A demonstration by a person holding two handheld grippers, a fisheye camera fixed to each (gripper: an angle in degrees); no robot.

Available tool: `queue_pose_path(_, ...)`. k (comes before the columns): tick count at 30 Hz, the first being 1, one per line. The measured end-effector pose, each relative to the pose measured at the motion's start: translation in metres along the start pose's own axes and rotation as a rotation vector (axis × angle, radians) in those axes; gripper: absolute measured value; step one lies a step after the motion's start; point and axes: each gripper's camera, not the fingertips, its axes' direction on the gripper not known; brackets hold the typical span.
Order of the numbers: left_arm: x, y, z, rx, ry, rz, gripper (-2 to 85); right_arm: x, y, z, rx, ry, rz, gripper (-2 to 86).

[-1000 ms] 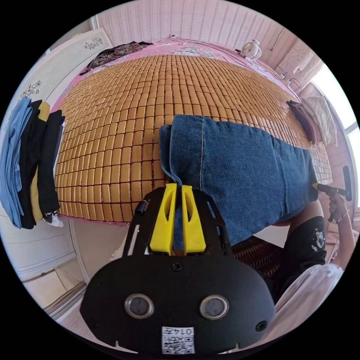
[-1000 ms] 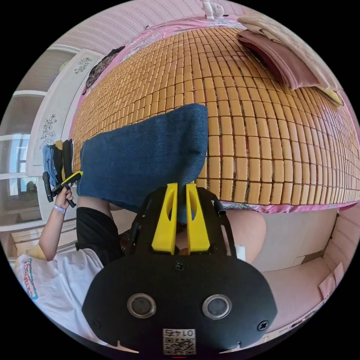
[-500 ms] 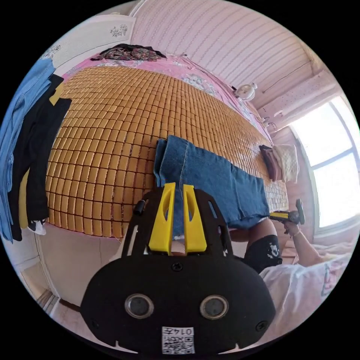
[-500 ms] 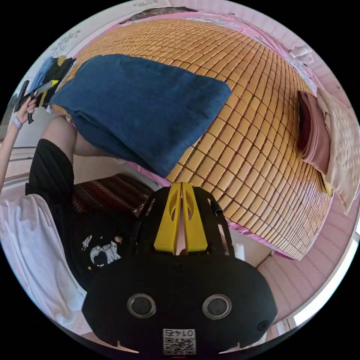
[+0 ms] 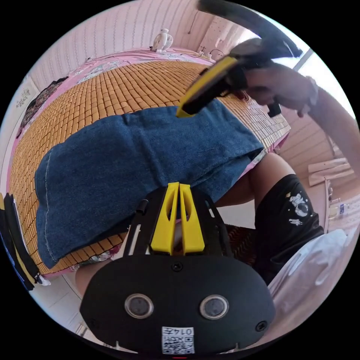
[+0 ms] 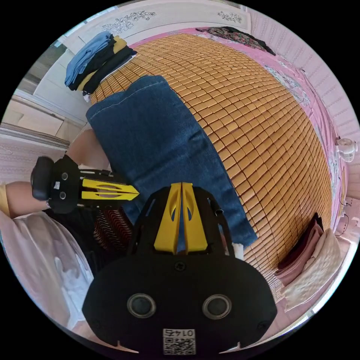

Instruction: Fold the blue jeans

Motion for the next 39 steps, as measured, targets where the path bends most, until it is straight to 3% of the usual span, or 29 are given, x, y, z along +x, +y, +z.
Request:
queue_pose_path(5,0.011,0.006,0.009,0.011,0.0,0.046,-1.0,-0.011,-0.066,0.057,-0.192,0.061,0.014,-0.4)
queue_pose_path(13,0.035,0.017,0.022,0.031,-0.051,0.125,-1.0,-0.014,-0.086,0.06,-0.297,0.061,-0.166,-0.5)
queue_pose_path(17,0.039,0.025,0.028,0.051,-0.024,0.104,-1.0,-0.015,-0.102,0.058,-0.22,0.217,-0.198,-0.4)
queue_pose_path(24,0.04,0.035,0.039,0.074,0.053,0.011,-1.0,-0.01,-0.082,0.098,-0.18,0.24,-0.141,-0.2)
queue_pose_path(27,0.049,0.032,0.03,0.04,0.032,-0.032,-1.0,0.016,-0.04,0.091,0.018,0.1,0.023,0.0)
queue_pose_path(28,0.052,0.034,0.025,0.059,0.013,-0.027,-1.0,0.032,-0.006,0.079,0.185,0.049,0.178,0.2)
queue_pose_path(29,0.06,0.039,0.015,0.132,-0.014,-0.015,-1.0,0.047,0.038,0.065,0.368,-0.01,0.355,0.5)
queue_pose_path(31,0.071,0.047,0.002,0.237,-0.002,-0.007,-1.0,0.061,0.108,0.056,0.526,-0.086,0.508,1.3)
queue_pose_path(35,0.098,0.053,-0.001,0.287,0.077,0.06,-0.8,0.078,0.257,0.075,0.494,-0.001,0.739,7.1)
queue_pose_path(39,0.134,0.054,-0.003,0.361,0.085,0.19,0.4,0.093,0.347,0.111,0.441,-0.16,0.839,12.7)
